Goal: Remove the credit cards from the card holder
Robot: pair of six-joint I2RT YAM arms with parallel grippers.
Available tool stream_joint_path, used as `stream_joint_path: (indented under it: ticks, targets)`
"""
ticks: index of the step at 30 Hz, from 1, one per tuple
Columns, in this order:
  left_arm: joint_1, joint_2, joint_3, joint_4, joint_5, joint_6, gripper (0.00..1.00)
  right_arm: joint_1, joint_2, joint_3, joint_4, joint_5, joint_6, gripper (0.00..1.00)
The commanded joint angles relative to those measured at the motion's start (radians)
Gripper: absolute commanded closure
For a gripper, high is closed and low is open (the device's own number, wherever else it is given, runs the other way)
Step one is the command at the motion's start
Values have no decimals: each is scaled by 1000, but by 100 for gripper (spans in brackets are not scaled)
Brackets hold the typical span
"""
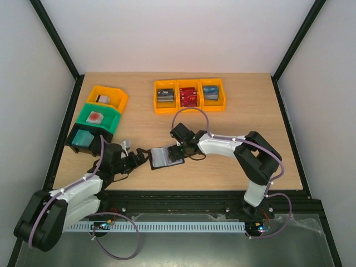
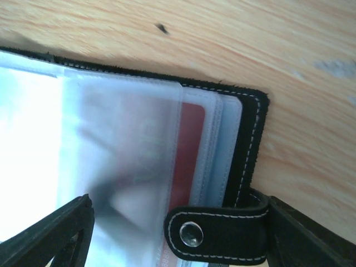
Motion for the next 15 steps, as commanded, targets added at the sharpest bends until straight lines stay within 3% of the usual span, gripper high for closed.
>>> stream_joint_path:
  ticks: [1, 8, 15]
  targets:
    - [-37, 48, -36, 76, -30, -40, 1, 9, 90, 13, 35, -92, -16, 22]
    - [-49, 99, -44, 113, -42, -62, 1, 55, 123, 70, 59, -132, -28, 23]
    - [-59, 130, -49, 178, -65, -72, 23, 96, 131, 81, 80, -163, -35, 23]
